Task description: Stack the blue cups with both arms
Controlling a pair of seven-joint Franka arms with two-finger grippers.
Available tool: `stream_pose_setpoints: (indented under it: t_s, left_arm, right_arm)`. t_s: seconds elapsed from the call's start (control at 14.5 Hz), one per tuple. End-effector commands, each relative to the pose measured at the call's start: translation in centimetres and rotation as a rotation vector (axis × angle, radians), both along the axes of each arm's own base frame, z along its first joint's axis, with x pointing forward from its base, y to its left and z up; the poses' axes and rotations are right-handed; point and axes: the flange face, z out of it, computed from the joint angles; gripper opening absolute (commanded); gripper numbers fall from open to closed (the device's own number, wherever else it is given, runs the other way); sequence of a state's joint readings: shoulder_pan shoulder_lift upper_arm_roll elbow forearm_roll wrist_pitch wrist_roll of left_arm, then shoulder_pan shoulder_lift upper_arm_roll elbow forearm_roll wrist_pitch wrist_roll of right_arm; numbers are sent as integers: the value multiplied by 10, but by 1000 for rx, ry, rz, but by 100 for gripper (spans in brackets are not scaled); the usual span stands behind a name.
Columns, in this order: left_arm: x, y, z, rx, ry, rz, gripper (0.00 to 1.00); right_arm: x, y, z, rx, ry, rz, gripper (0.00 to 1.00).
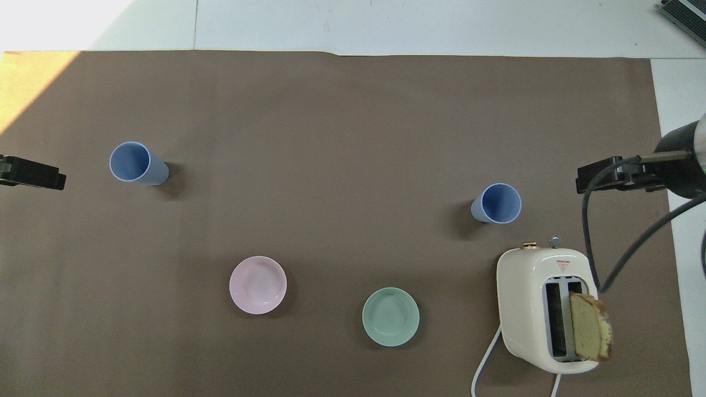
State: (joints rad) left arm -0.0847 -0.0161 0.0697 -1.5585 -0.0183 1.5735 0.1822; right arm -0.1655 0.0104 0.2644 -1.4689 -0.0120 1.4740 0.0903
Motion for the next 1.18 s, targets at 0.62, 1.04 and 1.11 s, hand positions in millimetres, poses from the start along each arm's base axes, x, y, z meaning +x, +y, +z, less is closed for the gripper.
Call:
stream_pose_setpoints:
  t_s: [0.62, 1.04, 1.11]
  left_arm:
    - [-10, 0, 1, -13, 7, -4, 100]
    - [-11, 0, -2, -13, 11, -4, 100]
    - [-11, 0, -2, -13, 11, -4, 100]
  right_arm:
    - [0, -2, -2, 20, -6, -19, 100]
    - [0, -2, -2, 20, -6, -19, 100]
    - [0, -2, -1, 20, -8, -19, 100]
